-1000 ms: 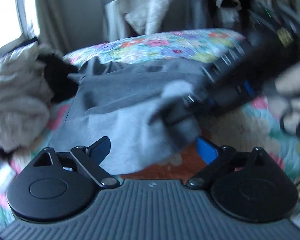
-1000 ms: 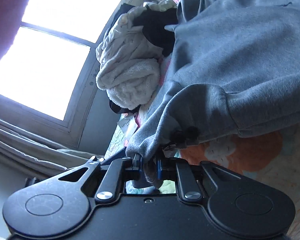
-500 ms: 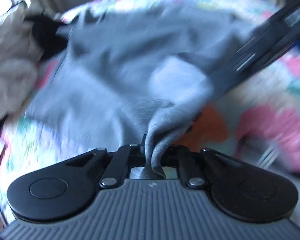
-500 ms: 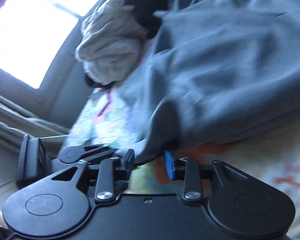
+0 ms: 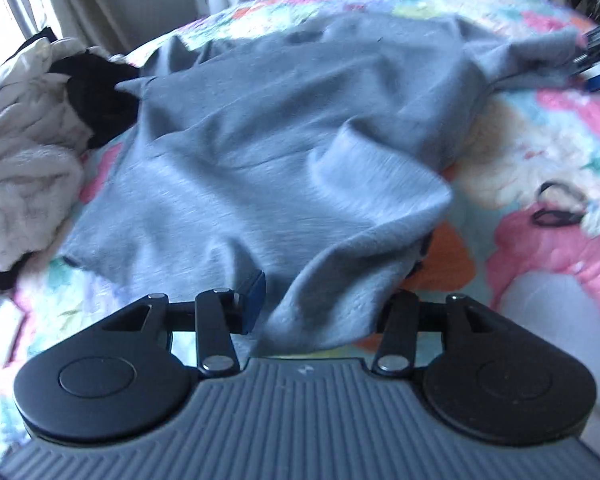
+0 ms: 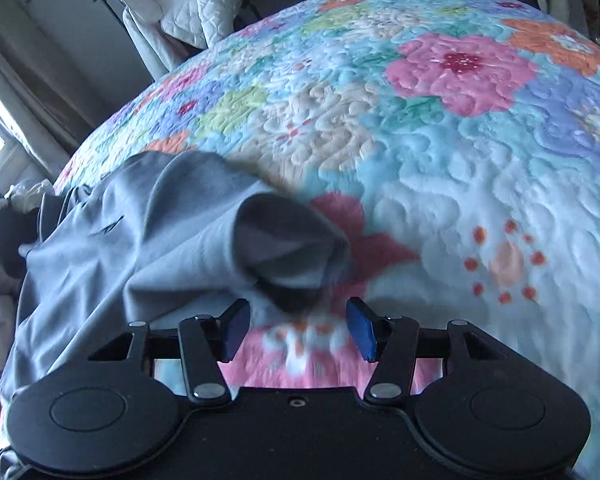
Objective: Fold clothes
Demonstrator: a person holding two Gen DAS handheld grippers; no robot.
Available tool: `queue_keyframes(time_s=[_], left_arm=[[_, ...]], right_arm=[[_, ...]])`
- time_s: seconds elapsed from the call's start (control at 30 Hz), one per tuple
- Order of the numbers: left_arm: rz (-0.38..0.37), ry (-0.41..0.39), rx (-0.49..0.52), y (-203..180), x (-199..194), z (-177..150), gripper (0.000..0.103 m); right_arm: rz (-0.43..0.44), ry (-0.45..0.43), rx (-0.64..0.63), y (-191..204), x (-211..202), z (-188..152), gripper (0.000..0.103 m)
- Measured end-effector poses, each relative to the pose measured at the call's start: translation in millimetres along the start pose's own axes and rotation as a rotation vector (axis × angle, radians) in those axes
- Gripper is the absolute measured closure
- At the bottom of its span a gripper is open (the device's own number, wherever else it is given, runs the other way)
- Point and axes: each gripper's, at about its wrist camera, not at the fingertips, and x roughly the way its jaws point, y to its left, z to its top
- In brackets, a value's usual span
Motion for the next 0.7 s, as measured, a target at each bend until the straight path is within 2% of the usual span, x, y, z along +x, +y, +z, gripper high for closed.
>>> queue_keyframes(time_s=[0.03,0.1,0.13,0.17,0.23,0.3,0.37,0.43,0.47,0.53,0.63,0.7], left_arm=[[0.004,-0.003,0.004,-1.1,1.7,1.5,0.060],[0.027,0.002,0.016,-3.7,4.8,4.2,0.101],[0.037,0.012,0.010,-1.7,5.8,6.5,0.101],[0.044,0.019,-0.003,1.7,5.6,9.0,0.101],[0.049,-0.002,-0.055,17.3,-8.3,14.8,0.101],[0.051,-0.029,-0.106,35.3,-32.0,20.5,0.101],[-0.004,-0.043,-0.182,50.3,-57.6,25.3,0.101],[-0.086,-0.050,-0.257,57.2,-76.5,25.3,0.101],[-0.104,-0.038,-0.259,54.3,-79.2,22.9,0.101],[-0.096,-0.006,-0.197,39.0,-73.6,14.4,0.101],[-0.096,0.082,-0.159,20.7,-52.3,-1.2,0.101],[-0.087,0.105,-0.149,16.7,-43.7,-4.8,0.101]], right_arm=[[0.003,-0.019,0.007,-0.7,8.9,3.2,0.039],[0.062,-0.067,-0.003,7.1,24.5,9.6,0.040],[0.112,-0.076,-0.025,16.4,29.3,13.3,0.060],[0.159,-0.073,-0.045,25.6,31.1,18.1,0.088],[0.249,-0.121,-0.095,46.2,17.8,29.7,0.088],[0.326,-0.209,-0.126,58.3,-18.9,41.0,0.089],[0.350,-0.263,-0.144,60.3,-53.3,49.4,0.090],[0.293,-0.250,-0.132,45.6,-67.3,49.6,0.092],[0.262,-0.234,-0.117,34.9,-68.4,47.1,0.093],[0.196,-0.174,-0.056,6.9,-54.6,34.0,0.095],[0.217,-0.114,0.081,-19.6,-40.2,12.0,0.095],[0.241,-0.119,0.087,-14.9,-39.5,9.4,0.094]])
